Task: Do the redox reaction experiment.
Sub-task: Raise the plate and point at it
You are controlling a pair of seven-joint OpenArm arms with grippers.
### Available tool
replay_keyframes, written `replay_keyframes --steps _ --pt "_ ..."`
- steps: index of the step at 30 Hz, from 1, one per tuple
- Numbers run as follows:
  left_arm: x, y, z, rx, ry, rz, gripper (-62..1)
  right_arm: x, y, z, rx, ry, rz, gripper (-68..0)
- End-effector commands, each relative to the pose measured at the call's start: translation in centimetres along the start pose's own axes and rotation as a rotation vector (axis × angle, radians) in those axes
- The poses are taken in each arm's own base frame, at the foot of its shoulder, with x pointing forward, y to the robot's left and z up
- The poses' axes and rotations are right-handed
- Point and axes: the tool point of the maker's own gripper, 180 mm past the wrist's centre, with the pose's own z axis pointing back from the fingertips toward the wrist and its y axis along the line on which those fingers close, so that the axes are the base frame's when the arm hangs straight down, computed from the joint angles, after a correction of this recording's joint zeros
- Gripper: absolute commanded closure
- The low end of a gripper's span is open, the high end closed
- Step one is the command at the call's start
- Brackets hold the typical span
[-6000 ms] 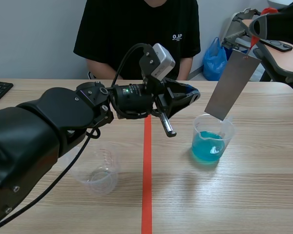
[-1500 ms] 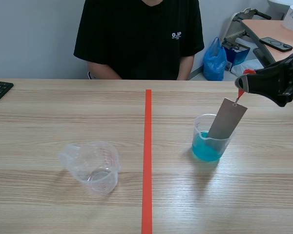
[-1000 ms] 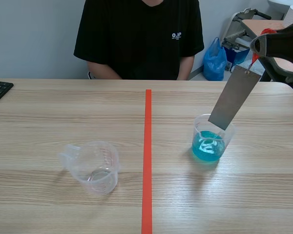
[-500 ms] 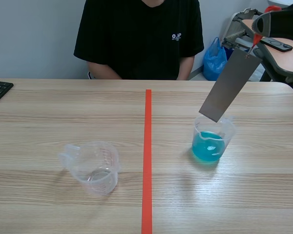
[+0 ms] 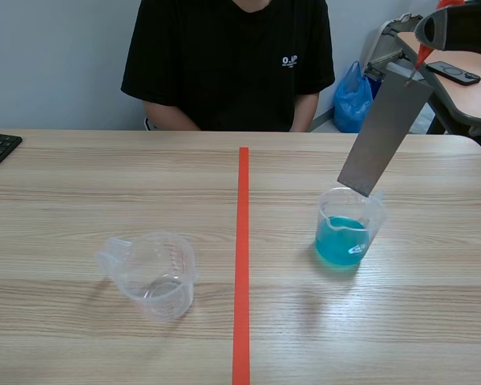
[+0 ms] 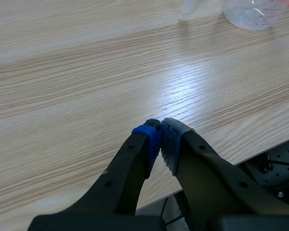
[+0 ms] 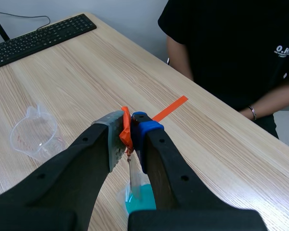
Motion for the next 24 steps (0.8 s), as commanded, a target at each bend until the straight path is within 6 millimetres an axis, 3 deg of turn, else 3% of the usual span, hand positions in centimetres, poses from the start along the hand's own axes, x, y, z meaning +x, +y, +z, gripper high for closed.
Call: replay_keyframes --steps 1,8,14,19,24 --pt "1.6 0.9 -1.2 -0.001 -0.054 -0.033 -2.9 1.6 -0.3 0.4 -0.007 -0.035 0.025 -1.5" --pt "5.2 3.0 -6.4 -0.032 -0.118 -0.145 -2.9 1.6 -0.3 0.4 -0.007 -0.040 0.025 -1.5" --pt "10.0 3.8 -12.2 -0.098 -0.195 -0.220 -2.9 1.7 -0.3 0.4 -0.007 -0.043 0.025 -1.5" --pt "14.2 2.8 -17.6 -0.173 -0.233 -0.300 -2.9 1.6 -0.3 0.4 -0.006 -0.042 0.024 -1.5" --pt "17.4 -0.4 -22.6 -0.267 -0.256 -0.354 -2.9 1.6 -0.3 0.4 -0.006 -0.042 0.024 -1.5"
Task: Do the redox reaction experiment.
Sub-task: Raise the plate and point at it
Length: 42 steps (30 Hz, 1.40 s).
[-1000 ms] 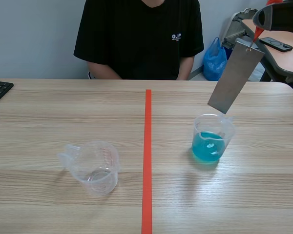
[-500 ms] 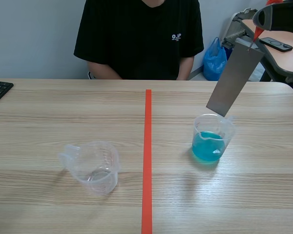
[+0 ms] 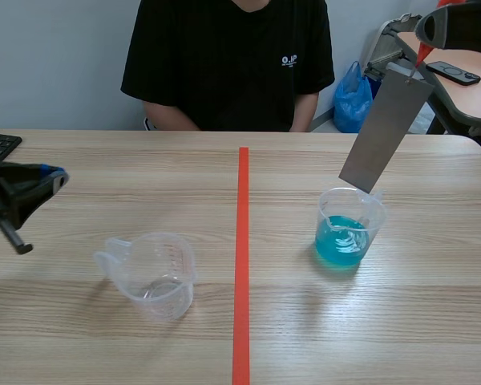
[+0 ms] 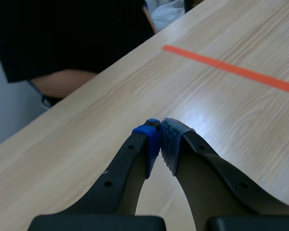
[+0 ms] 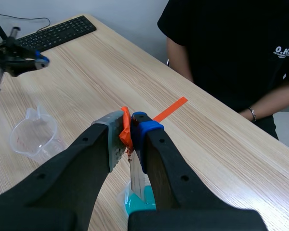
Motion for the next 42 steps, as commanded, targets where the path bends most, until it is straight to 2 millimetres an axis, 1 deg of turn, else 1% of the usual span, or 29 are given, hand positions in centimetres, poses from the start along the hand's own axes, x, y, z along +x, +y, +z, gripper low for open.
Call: replay_keyframes --steps 1,4,8,13,19,24,28,34,38,42 --pt "1.5 -0.3 -1.7 -0.013 -0.047 0.000 -2.9 1.5 -0.3 0.4 -0.006 -0.035 0.024 -1.5" --pt "3.0 -1.9 -5.0 -0.073 -0.066 -0.011 -2.9 1.5 -0.3 0.4 -0.006 -0.035 0.024 -1.5" --pt "5.2 -4.7 -9.1 -0.160 -0.094 -0.022 -2.9 1.6 -0.2 0.4 -0.004 -0.038 0.021 -1.5" --pt "7.2 -8.2 -12.8 -0.249 -0.127 -0.012 -2.9 1.6 -0.2 0.4 -0.003 -0.041 0.019 -1.5" --pt "9.1 -11.7 -16.1 -0.340 -0.143 -0.014 -2.9 1.6 -0.2 0.4 -0.002 -0.042 0.017 -1.5" --pt "10.0 -13.7 -17.9 -0.379 -0.150 0.014 -2.9 1.6 -0.2 0.4 -0.002 -0.042 0.017 -1.5" --pt "10.6 -15.0 -18.8 -0.400 -0.158 0.028 -2.9 1.6 -0.2 0.4 -0.002 -0.042 0.017 -1.5" --pt "11.7 -17.1 -19.9 -0.455 -0.160 -0.006 -2.9 1.6 -0.2 0.4 -0.002 -0.042 0.017 -1.5" --pt "12.0 -17.9 -20.2 -0.475 -0.155 -0.017 -2.9 1.6 -0.2 0.4 -0.002 -0.042 0.017 -1.5" --pt "12.0 -18.1 -20.3 -0.479 -0.156 -0.017 -2.9 1.6 -0.2 0.4 -0.002 -0.042 0.017 -1.5"
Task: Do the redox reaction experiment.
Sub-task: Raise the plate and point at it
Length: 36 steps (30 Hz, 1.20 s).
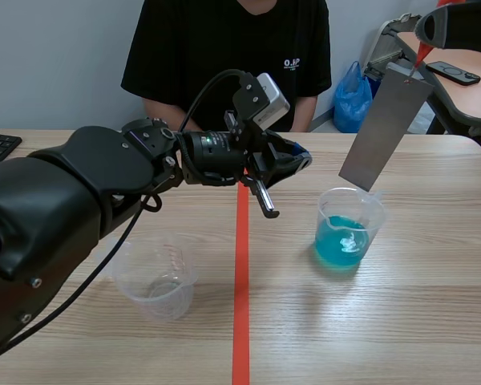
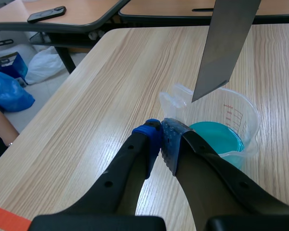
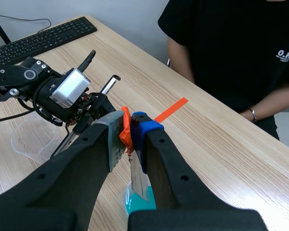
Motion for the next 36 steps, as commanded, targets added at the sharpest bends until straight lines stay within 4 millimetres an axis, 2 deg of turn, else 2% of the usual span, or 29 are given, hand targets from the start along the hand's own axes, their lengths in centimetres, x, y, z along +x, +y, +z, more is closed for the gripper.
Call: replay_keyframes --steps 1,28,32,36 --pt "1.7 0.9 -0.2 0.010 -0.042 -0.021 -2.9 1.6 -0.2 0.4 -0.003 -0.039 0.020 -1.5" --pt "1.5 1.0 0.0 0.013 -0.037 -0.022 -2.9 1.4 -0.2 0.4 -0.004 -0.031 0.019 -1.5" --pt "0.8 1.7 1.0 0.027 -0.018 -0.027 -2.9 1.4 -0.2 0.4 -0.004 -0.031 0.019 -1.5" --pt "0.0 3.3 3.4 0.070 -0.024 -0.015 -2.9 1.4 -0.2 0.4 -0.004 -0.031 0.019 -1.5"
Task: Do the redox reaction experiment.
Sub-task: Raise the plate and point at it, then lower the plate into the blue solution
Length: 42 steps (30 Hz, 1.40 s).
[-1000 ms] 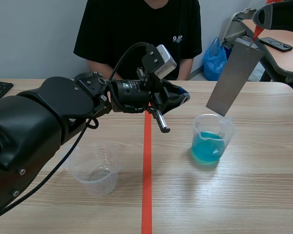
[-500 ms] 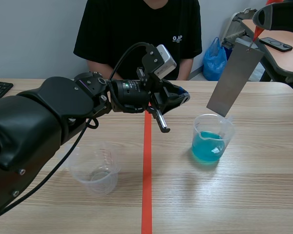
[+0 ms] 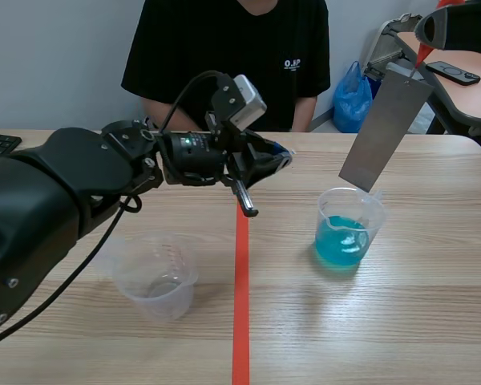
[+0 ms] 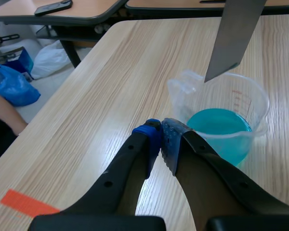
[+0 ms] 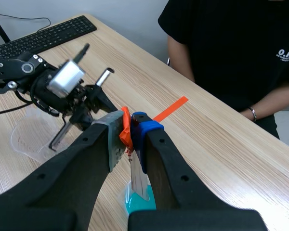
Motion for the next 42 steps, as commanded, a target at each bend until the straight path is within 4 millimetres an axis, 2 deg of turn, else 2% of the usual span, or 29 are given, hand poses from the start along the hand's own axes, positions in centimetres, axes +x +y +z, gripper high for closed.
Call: replay_keyframes --steps 1,5,10,16,23,29,36,42 --pt "0.8 2.0 1.6 0.040 -0.027 -0.017 -2.9 1.5 -0.2 0.4 -0.004 -0.035 0.019 -1.5" --pt "-1.0 4.2 5.4 0.101 0.002 -0.009 -2.9 1.2 -0.2 0.4 -0.004 -0.027 0.014 -1.5" --pt "-2.9 6.6 11.6 0.197 0.009 0.018 -2.9 0.9 -0.2 0.3 -0.005 -0.017 0.010 -1.5" --pt "-6.2 7.0 18.9 0.286 0.070 0.070 -2.9 0.8 -0.3 0.3 -0.007 -0.010 0.013 -1.5" --pt "-8.9 6.0 26.5 0.404 0.106 0.147 -2.9 0.5 -0.8 0.4 -0.020 -0.013 0.001 -1.5" --pt "-10.3 4.1 31.9 0.484 0.142 0.179 -2.9 -0.5 -1.4 0.3 -0.029 -0.004 -0.028 -1.5" --pt "-11.7 0.8 36.1 0.561 0.186 0.233 -2.9 -1.8 -1.5 -0.1 -0.033 0.008 -0.057 -1.5" --pt "-11.9 -2.3 38.9 0.623 0.179 0.274 -2.9 -3.9 -2.1 -0.7 -0.061 0.037 -0.067 -1.5"
